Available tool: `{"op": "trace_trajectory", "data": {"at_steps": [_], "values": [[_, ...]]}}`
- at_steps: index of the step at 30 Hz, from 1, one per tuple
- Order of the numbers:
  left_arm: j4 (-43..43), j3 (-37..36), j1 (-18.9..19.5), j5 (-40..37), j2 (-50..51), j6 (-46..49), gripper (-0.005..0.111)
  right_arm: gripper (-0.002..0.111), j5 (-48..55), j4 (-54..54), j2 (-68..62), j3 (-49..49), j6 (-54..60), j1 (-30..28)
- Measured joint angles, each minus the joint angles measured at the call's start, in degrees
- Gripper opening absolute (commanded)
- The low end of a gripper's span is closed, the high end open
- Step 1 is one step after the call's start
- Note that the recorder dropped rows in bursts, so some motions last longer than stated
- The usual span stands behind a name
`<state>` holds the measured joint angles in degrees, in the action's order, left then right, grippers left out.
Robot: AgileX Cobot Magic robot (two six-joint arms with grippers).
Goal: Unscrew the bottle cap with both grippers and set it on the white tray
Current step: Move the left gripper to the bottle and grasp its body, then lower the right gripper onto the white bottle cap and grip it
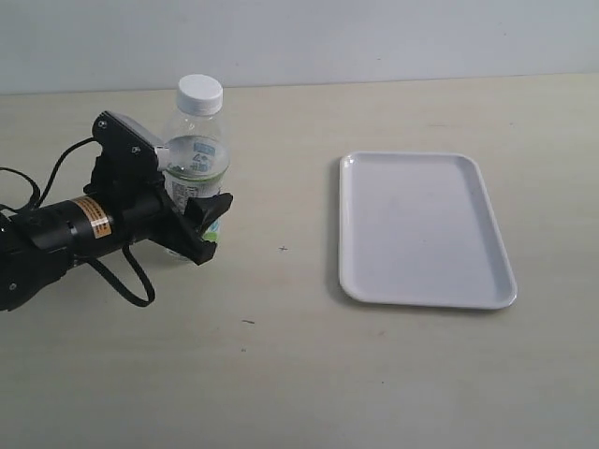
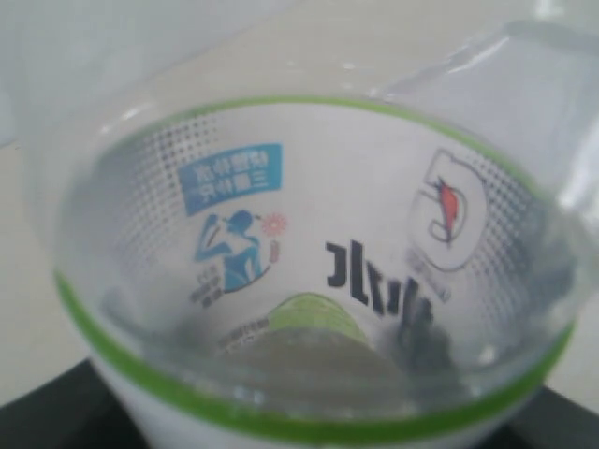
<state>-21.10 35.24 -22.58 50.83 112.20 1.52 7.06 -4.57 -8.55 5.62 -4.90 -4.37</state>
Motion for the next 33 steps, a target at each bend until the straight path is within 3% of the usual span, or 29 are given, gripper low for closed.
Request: {"op": "trace_trajectory", "data": {"at_steps": [11,18,23,25,27,29,31,33], "values": [[0.0,0.0,0.0,0.0,-0.1,0.3,0.0,0.0,-9.7,-6.0,0.0,0.0,-7.1,0.0],[0.0,0.0,0.0,0.0,-0.1,1.0,0.0,0.0,-30.3,-3.8,-1.5,2.3,-19.0,0.0],[0.0,0.0,0.0,0.0,-0.1,1.0,0.0,0.0,-14.5,9.4,-17.4,24.0,-23.1,0.0],[0.0,0.0,0.0,0.0,-0.1,1.1,0.0,0.0,2.1,10.7,-29.9,36.0,-22.0,0.0],[0.0,0.0,0.0,0.0,-0.1,1.3,0.0,0.0,19.6,0.5,-46.1,48.5,-9.2,-0.1],[-0.2,0.0,0.0,0.0,-0.1,1.3,0.0,0.0,33.7,-17.0,-59.3,57.2,9.6,-0.1],[-0.9,0.0,0.0,0.0,-0.1,1.3,0.0,0.0,44.0,-30.3,-68.3,63.7,22.7,0.4],[-1.3,0.0,0.0,0.1,-0.1,1.3,0.0,0.0,52.9,-37.5,-76.8,70.5,30.6,4.9]]}}
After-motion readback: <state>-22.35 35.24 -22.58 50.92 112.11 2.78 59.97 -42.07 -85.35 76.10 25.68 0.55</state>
